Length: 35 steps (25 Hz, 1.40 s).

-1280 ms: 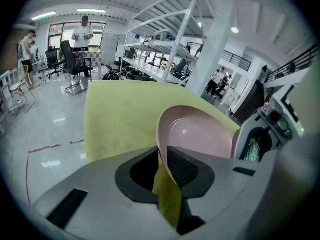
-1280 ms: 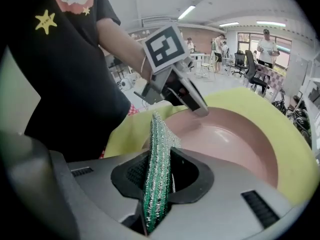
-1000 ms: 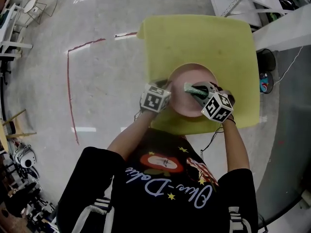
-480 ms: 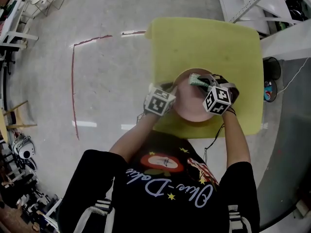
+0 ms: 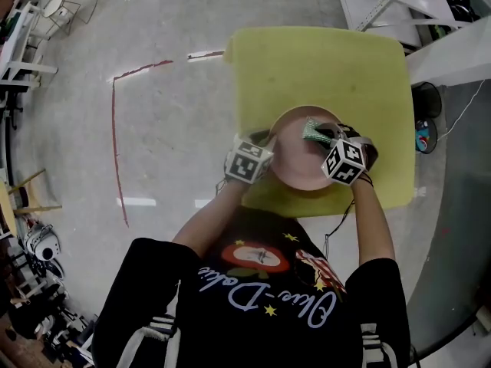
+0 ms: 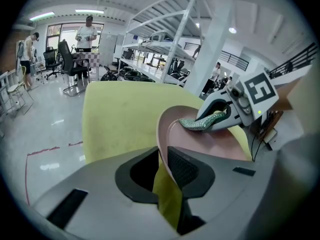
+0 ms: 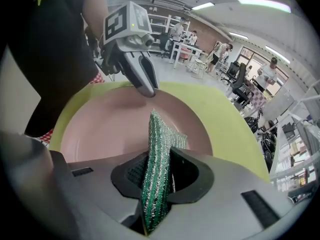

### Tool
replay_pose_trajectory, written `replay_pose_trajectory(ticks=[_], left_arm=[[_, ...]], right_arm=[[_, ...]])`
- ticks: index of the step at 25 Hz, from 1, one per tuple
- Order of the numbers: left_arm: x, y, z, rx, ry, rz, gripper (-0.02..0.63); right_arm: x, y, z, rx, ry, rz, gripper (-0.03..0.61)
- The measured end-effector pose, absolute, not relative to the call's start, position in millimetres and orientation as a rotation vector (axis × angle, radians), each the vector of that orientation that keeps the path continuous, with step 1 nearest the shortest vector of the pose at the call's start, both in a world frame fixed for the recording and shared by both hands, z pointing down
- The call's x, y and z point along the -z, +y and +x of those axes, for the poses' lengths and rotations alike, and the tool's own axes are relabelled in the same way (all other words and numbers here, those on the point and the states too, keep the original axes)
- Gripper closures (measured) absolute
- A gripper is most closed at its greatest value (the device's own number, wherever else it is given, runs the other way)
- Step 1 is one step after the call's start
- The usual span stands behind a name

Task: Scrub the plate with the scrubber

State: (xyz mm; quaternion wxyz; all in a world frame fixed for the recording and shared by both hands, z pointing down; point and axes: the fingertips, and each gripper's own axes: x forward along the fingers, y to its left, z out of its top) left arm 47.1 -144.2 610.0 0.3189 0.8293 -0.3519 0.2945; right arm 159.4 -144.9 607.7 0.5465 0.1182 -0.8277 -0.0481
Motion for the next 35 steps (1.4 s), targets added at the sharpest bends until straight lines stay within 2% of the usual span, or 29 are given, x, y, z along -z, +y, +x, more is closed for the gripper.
replay_pose_trajectory(ticks=[17,35], left_arm=[[-612.2,-144.8,48.8,-0.797,-0.937,2.2,0.56],[-612.8,-146.2,51.1,-0.792,-1.012,2.182,0.566]], right_arm=[[-608.6,-91.3,169.8,-0.115,-1.988,0.511,0.515],[-606.6,-38.2,136.6,-0.266,-2.052,0.491,0.515]])
